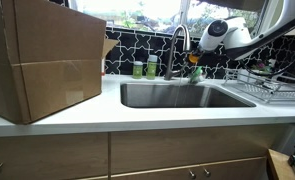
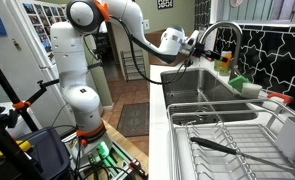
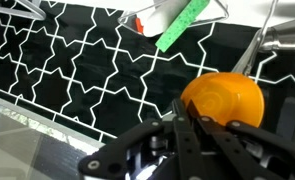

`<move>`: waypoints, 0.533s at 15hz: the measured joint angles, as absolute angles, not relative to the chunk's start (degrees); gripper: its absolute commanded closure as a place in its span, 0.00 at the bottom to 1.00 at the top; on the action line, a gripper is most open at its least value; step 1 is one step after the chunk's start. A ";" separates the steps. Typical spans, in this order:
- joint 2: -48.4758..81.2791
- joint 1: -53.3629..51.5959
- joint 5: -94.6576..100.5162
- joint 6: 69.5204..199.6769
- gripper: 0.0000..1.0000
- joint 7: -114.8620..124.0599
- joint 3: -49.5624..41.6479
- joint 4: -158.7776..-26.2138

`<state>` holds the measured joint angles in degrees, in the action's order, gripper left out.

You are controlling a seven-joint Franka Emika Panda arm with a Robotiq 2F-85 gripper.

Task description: Pick up the orange bowl, fetch some water in the orange bowl and pour it out into the sink three times then put the orange bowl back on the kitchen counter

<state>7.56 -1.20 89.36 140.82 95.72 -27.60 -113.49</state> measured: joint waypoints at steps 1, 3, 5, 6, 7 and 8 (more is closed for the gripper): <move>7.38 0.21 90.06 138.64 0.99 95.86 -25.35 -114.15; 7.02 2.54 90.56 135.78 0.99 95.87 -21.95 -115.32; 6.63 4.43 90.57 134.52 0.99 95.87 -19.66 -116.23; 6.42 5.24 90.57 134.43 0.99 95.87 -18.88 -116.51; 6.13 6.00 90.57 134.43 0.99 95.87 -18.18 -116.84; 5.79 6.65 90.49 134.43 0.99 95.85 -17.60 -117.26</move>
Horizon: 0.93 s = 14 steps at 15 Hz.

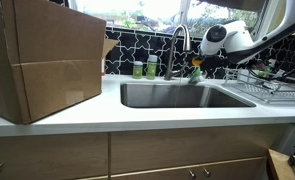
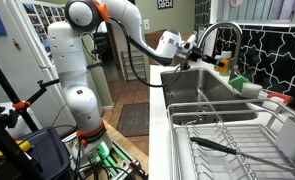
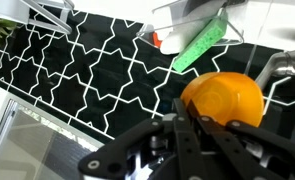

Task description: Pick up the orange bowl, fetch some water in the orange bowl and pour it out into the sink three times then put the orange bowl back on the kitchen counter

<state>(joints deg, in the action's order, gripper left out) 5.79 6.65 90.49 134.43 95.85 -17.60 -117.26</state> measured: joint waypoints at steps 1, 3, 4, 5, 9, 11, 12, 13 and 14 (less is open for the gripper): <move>5.46 7.24 89.84 134.50 0.99 95.51 -17.05 -117.73; 4.77 8.27 85.46 135.95 0.99 92.83 -16.06 -118.91; 4.41 8.68 82.06 137.04 0.99 90.54 -15.66 -119.54; 3.99 9.03 78.41 138.09 0.99 88.04 -15.34 -120.17; 2.46 9.30 61.20 139.62 0.99 77.59 -15.04 -121.99; 2.17 9.54 51.91 139.65 0.99 73.06 -14.73 -122.04; 2.12 9.67 47.45 139.65 0.99 71.32 -14.55 -121.98; 2.11 9.75 42.84 139.65 0.99 69.59 -14.44 -121.85; 2.12 9.84 38.23 139.65 0.99 67.92 -14.35 -121.69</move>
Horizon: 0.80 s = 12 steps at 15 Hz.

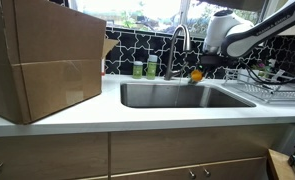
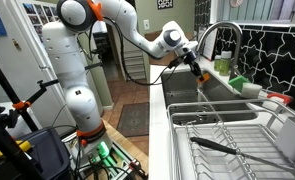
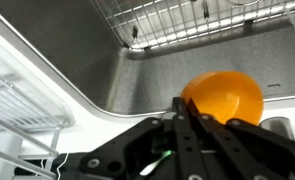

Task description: Pick up the orange bowl, fetch some water in the orange bowl and pour it out into the sink three times then put the orange bowl back on the kitchen counter

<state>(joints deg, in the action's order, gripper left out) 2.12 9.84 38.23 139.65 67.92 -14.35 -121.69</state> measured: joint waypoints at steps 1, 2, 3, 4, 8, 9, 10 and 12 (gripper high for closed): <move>2.15 9.88 33.83 139.65 0.99 66.40 -14.35 -121.51; 2.18 9.96 29.24 139.77 0.99 64.69 -14.33 -121.35; 2.28 10.08 24.98 140.04 0.99 62.96 -14.33 -121.13; 2.45 10.24 21.31 140.22 0.99 61.34 -14.33 -120.71; 3.45 11.16 10.69 140.27 0.99 55.85 -14.40 -118.40; 3.75 11.53 8.54 140.27 0.99 54.56 -14.45 -117.76; 4.10 11.85 6.67 140.27 0.99 53.39 -14.53 -117.10; 4.77 12.31 3.39 140.27 0.99 51.01 -14.62 -116.03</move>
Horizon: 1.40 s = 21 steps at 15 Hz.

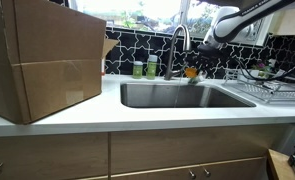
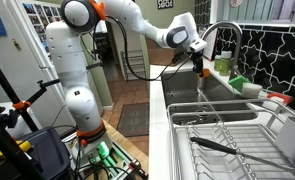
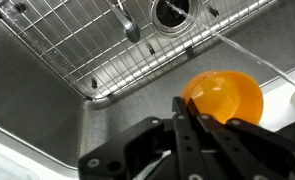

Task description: Pick up the orange bowl, fetch some water in the orange bowl and pour it out into the sink three times then put the orange bowl back on the kitchen counter

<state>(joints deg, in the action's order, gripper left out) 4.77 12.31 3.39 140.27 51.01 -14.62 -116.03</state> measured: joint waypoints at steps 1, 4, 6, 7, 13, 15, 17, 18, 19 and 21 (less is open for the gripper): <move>5.13 12.41 2.03 140.27 0.99 49.97 -14.62 -115.54; 6.23 12.43 -2.05 140.27 0.99 46.93 -14.50 -114.25; 6.87 12.43 -4.38 140.27 0.99 45.31 -14.33 -113.52; 7.20 12.42 -5.47 140.27 0.99 44.58 -14.25 -113.12; 8.20 12.42 -7.70 140.17 0.99 42.57 -14.03 -112.03; 8.28 12.42 -7.68 140.15 0.99 42.55 -14.07 -112.01; 8.30 12.42 -7.68 140.13 0.99 42.47 -14.11 -112.01; 8.30 12.42 -7.58 140.09 0.99 42.45 -14.13 -112.01; 8.30 12.41 -6.65 139.98 0.99 42.50 -14.25 -112.01; 8.23 12.22 0.14 139.85 0.99 45.05 -15.15 -112.14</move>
<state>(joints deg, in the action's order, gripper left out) 8.23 12.22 0.14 139.85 45.05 -15.15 -112.14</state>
